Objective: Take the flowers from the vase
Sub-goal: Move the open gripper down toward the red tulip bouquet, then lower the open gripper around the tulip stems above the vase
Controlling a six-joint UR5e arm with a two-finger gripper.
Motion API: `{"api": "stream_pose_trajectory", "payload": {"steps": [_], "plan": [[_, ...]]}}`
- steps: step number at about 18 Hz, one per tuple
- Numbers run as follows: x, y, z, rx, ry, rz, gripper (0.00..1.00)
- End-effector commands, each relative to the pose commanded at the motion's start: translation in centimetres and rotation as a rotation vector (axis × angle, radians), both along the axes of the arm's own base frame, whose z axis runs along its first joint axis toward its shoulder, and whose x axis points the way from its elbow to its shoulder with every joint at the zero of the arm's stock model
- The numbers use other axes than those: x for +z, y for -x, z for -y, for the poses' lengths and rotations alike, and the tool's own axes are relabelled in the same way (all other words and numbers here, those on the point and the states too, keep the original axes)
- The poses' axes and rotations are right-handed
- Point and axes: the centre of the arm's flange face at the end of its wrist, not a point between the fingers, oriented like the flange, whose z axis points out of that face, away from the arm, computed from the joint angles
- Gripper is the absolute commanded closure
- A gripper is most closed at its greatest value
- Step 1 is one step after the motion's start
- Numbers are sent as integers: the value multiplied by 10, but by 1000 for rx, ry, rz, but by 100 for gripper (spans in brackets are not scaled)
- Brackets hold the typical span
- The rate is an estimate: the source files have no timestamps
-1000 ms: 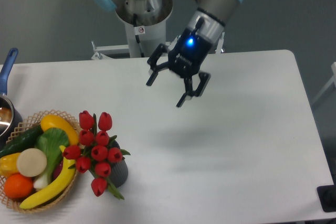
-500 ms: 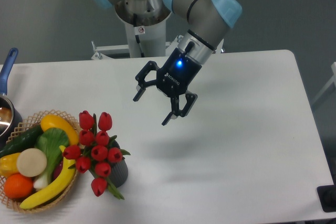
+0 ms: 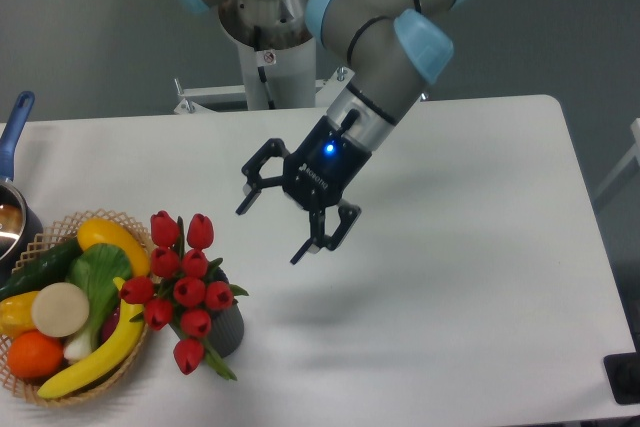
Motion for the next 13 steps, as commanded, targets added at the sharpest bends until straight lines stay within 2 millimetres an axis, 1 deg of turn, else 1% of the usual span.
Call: {"api": "stream_pose_trajectory", "payload": {"steps": [3,5,9,13], "plan": [[-2,-6,-11,-24,1,-5,0],[-3,-7,-12,-36,-3,-20,0],[-2,-16,-19,-92,-25,-73,0],[-5,-15,-22,-126,-40,-115,0]]}}
